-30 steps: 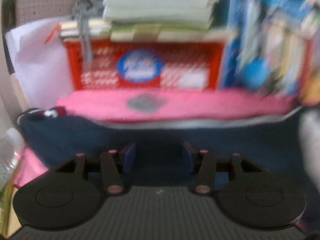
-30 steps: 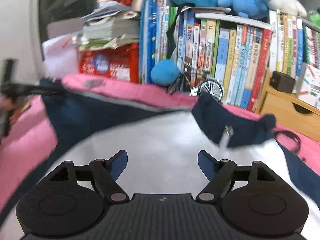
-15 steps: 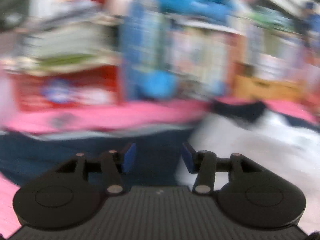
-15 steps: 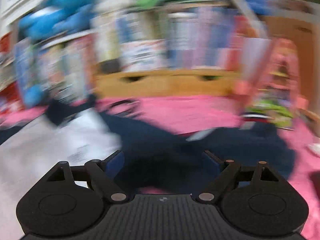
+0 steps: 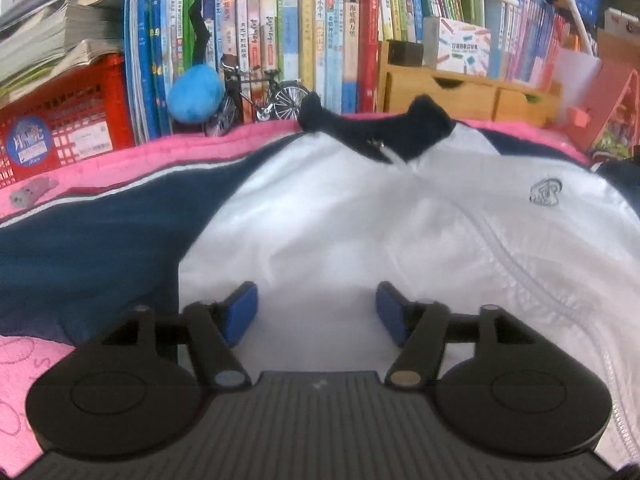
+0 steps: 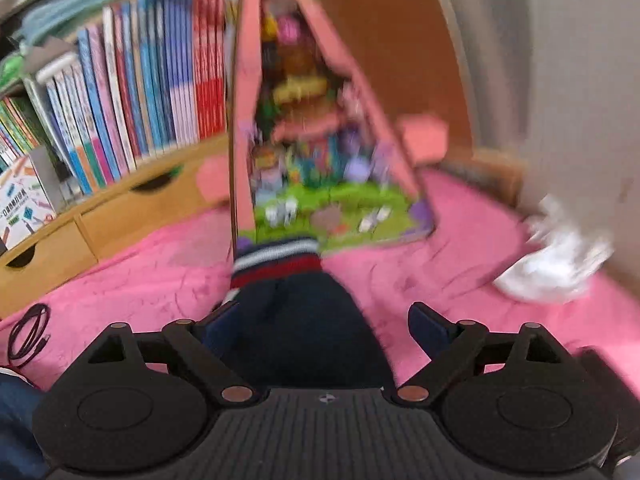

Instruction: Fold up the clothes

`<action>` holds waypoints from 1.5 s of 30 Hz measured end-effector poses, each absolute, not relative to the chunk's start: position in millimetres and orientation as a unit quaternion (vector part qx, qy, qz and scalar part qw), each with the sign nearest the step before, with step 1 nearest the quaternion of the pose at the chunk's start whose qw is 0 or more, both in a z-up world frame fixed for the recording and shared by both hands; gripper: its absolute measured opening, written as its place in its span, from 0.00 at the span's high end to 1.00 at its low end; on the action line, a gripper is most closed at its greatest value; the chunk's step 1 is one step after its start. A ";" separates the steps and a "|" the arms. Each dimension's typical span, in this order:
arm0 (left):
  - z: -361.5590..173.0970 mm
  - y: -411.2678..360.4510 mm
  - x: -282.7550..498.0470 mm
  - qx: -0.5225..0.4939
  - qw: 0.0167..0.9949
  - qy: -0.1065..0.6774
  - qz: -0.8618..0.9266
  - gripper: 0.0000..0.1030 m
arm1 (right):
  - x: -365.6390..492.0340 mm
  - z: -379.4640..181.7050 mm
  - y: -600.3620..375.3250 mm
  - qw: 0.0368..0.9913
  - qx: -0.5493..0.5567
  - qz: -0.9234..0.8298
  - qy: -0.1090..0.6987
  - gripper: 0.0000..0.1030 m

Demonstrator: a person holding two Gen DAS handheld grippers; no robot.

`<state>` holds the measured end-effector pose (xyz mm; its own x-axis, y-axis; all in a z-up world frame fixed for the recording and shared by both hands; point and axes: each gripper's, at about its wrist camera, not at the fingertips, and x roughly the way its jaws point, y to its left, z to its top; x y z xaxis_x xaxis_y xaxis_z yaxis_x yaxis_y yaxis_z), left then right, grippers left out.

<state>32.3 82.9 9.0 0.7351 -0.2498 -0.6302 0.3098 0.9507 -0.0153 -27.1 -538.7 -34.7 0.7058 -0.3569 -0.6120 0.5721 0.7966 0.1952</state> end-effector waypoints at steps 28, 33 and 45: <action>8.9 88.2 33.9 0.050 0.930 0.337 -0.142 0.24 | -109.0 -10.7 -501.5 0.928 0.057 -0.290 0.228 0.12; 9.3 89.2 34.2 0.051 0.929 0.337 -0.143 0.23 | -89.2 -7.6 -420.4 0.963 0.072 -0.055 0.254 0.28; 28.7 118.7 61.0 0.101 0.932 0.325 -0.129 0.26 | -18.0 -39.7 -442.4 0.882 -0.017 -0.317 0.349 0.49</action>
<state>61.0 118.7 28.7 0.7559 -0.1750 -0.6308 0.3060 0.9463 0.1042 -17.9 -442.4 -39.7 0.5554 -0.5700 -0.6055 0.5468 0.7989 -0.2505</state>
